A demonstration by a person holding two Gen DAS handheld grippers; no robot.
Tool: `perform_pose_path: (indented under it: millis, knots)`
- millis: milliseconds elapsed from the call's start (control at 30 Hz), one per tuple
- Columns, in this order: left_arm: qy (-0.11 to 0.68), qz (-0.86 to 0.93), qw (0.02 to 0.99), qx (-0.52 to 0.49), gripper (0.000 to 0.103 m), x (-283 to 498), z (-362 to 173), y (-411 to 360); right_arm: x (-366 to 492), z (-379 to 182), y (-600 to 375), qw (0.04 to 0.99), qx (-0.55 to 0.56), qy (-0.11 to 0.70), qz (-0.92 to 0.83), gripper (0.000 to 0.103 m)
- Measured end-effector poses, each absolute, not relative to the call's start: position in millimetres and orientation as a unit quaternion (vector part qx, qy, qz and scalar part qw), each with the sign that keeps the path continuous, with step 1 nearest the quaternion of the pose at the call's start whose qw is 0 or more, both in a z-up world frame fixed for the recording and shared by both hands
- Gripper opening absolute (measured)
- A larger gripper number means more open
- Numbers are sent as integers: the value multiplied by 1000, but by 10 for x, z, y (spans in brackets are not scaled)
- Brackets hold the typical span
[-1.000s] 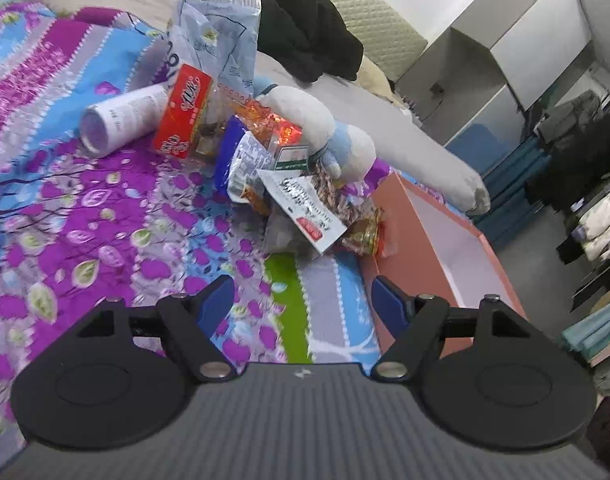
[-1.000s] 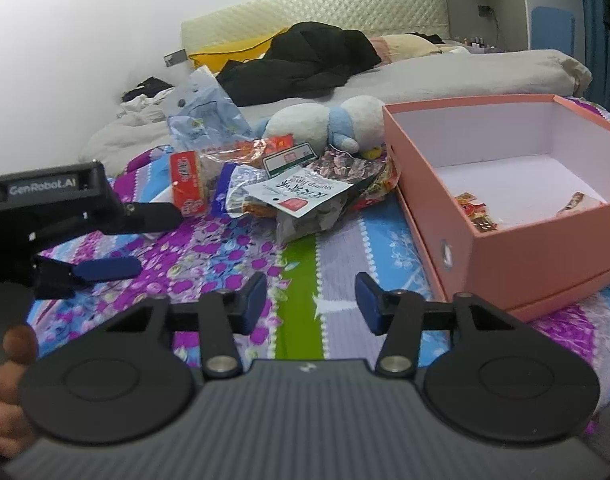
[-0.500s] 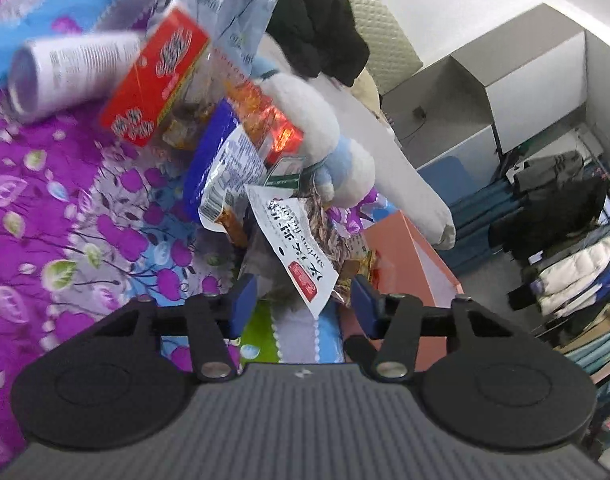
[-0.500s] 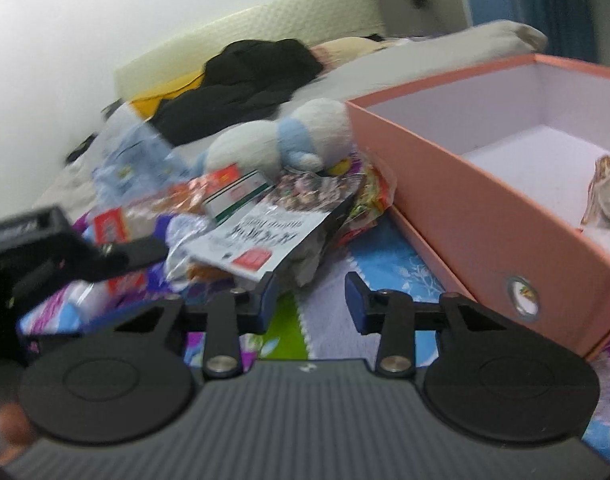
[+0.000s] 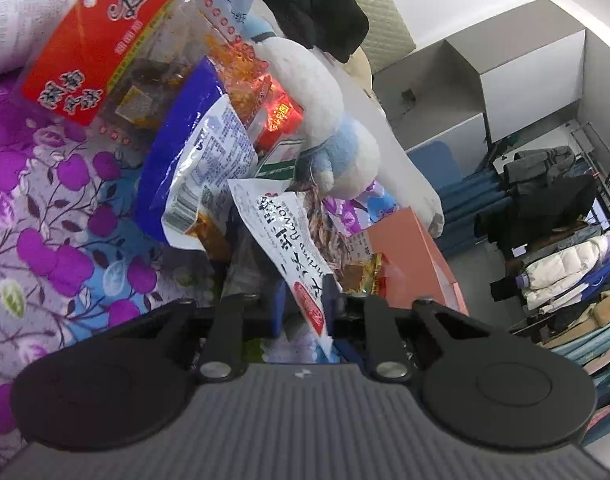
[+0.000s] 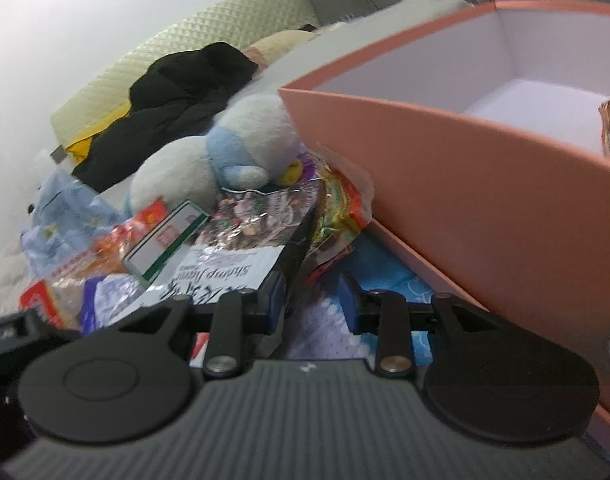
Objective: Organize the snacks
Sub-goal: 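Reach the left gripper to the white shrimp-roll bag and grasp it, then lift the shrimp bag with the left gripper while the right gripper reaches into the pile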
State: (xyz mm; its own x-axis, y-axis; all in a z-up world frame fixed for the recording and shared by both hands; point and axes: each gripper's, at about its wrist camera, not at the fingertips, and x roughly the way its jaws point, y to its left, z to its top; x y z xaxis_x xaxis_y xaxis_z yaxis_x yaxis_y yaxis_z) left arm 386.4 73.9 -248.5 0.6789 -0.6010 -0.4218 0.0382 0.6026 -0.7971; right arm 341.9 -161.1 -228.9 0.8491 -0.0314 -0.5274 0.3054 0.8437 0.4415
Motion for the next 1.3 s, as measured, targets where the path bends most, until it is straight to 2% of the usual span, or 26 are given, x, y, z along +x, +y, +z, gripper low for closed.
perform_pose_path:
  millis: [33, 167, 300, 333, 400, 1300]
  knots:
    - [352, -193, 826, -395, 10, 3885, -2484, 720, 3443, -2293, -1625, 924, 267, 256, -95, 34]
    - [349, -193, 831, -389, 7, 3925, -2490, 682, 3551, -2321, -1643, 923, 274, 249, -103, 30]
    - [350, -189, 836, -379, 5, 3922, -2470, 628, 3641, -2373, -1697, 917, 282, 257, -111, 17]
    - [348, -190, 837, -376, 5, 3909, -2454, 620, 3655, -2374, -1712, 917, 282, 259, -110, 10]
    - [345, -187, 841, -371, 4, 3856, -2417, 622, 3648, -2345, -1724, 919, 272, 265, -103, 3]
    - [352, -144, 870, -314, 1, 2276, -1913, 820, 2307, -1824, -1803, 926, 195, 322, -11, 3]
